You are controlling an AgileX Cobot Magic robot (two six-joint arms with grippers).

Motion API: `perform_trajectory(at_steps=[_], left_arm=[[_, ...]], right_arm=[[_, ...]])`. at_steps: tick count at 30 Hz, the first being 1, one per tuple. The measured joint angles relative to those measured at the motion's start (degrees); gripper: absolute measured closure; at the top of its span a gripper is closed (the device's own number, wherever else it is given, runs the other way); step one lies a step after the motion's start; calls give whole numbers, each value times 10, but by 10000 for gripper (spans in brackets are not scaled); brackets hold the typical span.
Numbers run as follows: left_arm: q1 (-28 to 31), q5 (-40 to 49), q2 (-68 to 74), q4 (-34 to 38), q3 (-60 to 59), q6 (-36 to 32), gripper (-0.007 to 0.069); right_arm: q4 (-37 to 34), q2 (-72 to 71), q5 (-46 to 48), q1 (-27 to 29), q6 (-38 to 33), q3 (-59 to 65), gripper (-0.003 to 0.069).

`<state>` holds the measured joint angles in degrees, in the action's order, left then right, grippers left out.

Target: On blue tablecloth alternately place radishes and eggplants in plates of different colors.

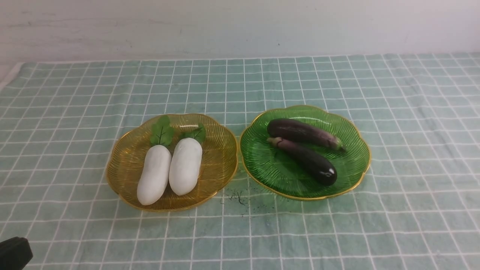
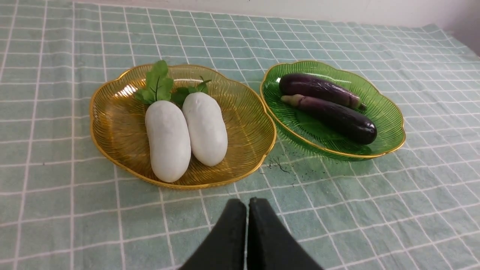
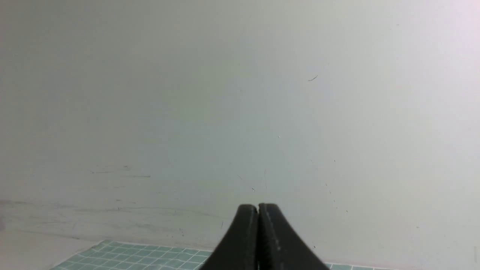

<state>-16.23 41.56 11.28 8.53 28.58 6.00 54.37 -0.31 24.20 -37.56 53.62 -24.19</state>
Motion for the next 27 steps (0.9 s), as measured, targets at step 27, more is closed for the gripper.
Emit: perform_trajectory(at_steps=[27], left_arm=[[151, -101, -111, -79, -180, -56, 632]], right_arm=[[0, 0, -1, 0, 0, 1, 674]])
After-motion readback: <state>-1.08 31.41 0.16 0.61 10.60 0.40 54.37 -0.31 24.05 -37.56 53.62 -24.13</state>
